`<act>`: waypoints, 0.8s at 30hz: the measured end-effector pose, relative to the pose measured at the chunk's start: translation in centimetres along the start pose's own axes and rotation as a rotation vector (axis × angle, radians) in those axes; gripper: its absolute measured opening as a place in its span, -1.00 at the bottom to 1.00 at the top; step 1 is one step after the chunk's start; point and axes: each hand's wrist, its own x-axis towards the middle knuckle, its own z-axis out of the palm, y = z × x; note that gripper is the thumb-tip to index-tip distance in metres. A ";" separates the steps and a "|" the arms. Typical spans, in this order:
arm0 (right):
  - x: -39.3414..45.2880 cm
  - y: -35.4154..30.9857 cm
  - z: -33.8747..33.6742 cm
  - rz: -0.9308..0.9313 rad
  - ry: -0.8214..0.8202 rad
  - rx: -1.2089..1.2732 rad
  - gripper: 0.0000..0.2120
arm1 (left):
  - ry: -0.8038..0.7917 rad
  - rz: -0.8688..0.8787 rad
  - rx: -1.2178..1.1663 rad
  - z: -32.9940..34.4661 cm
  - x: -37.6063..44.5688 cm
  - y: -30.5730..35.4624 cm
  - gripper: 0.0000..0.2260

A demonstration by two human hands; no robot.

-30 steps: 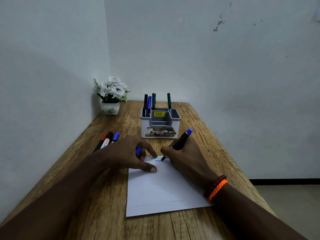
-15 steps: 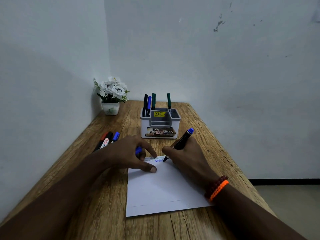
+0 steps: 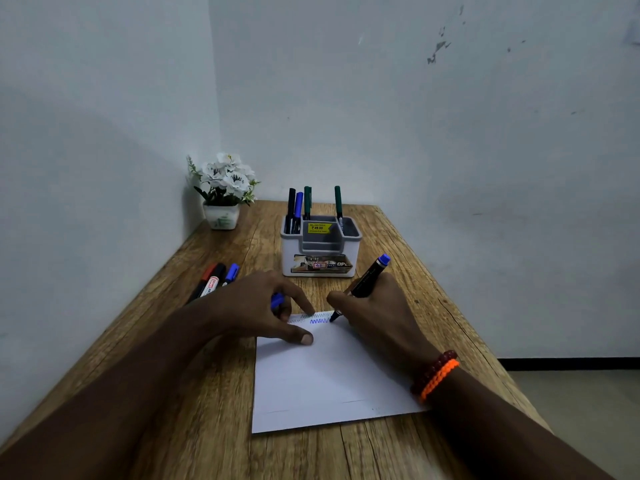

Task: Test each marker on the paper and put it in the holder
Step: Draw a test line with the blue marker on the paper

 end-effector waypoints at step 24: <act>0.2 0.2 -0.2 0.029 0.049 -0.013 -0.72 | 0.006 0.008 0.014 0.1 0.1 -0.3 -0.55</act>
